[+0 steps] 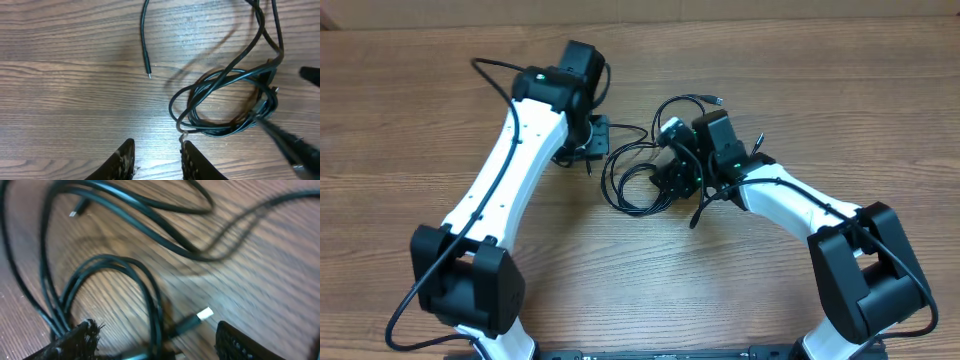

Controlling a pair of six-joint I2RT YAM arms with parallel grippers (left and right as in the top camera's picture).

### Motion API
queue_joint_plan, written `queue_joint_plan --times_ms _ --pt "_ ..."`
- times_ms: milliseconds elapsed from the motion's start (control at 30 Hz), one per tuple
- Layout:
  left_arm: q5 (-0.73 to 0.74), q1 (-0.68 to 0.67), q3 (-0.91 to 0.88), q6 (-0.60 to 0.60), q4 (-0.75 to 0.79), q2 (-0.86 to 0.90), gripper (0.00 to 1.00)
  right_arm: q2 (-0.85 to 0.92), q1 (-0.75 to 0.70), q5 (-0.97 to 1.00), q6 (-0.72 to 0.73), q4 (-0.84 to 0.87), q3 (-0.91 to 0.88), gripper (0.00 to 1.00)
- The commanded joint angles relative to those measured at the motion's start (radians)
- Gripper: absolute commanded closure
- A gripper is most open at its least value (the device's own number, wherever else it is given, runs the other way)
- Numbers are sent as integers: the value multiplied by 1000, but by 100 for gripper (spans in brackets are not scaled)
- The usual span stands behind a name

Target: Untangle cables

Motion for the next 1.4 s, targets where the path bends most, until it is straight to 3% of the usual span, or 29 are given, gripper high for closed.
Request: queue_joint_plan --times_ms 0,167,267,367,433,533,667,833,967,1067,1167,1367 --pt "39 5 -10 -21 -2 -24 69 37 26 -9 -67 29 19 27" --pt "39 4 -10 -21 -3 -24 69 95 46 -8 -74 85 19 29" --pt "39 2 -10 -21 -3 -24 68 122 46 -8 -73 111 19 36" --pt "40 2 -10 -21 -3 -24 69 133 46 45 -67 114 20 51" --pt "48 1 -10 -21 -3 -24 69 129 45 102 -62 114 21 70" --pt "61 1 -10 -21 -3 -24 70 111 39 206 3 112 21 88" --pt "87 1 -10 -21 1 -24 74 67 21 230 148 85 21 96" --pt "177 -7 -12 19 14 -23 85 19 10 231 411 23 21 96" --pt "196 -34 -21 50 26 -18 91 5 10 225 731 -36 21 96" --pt "197 -60 -35 40 33 -18 91 5 10 208 948 -88 21 96" --pt "196 -87 -60 -58 46 -17 81 5 10 198 1093 -127 21 96" --pt "213 -119 -180 -375 114 -17 73 5 10 183 1133 -156 21 96"
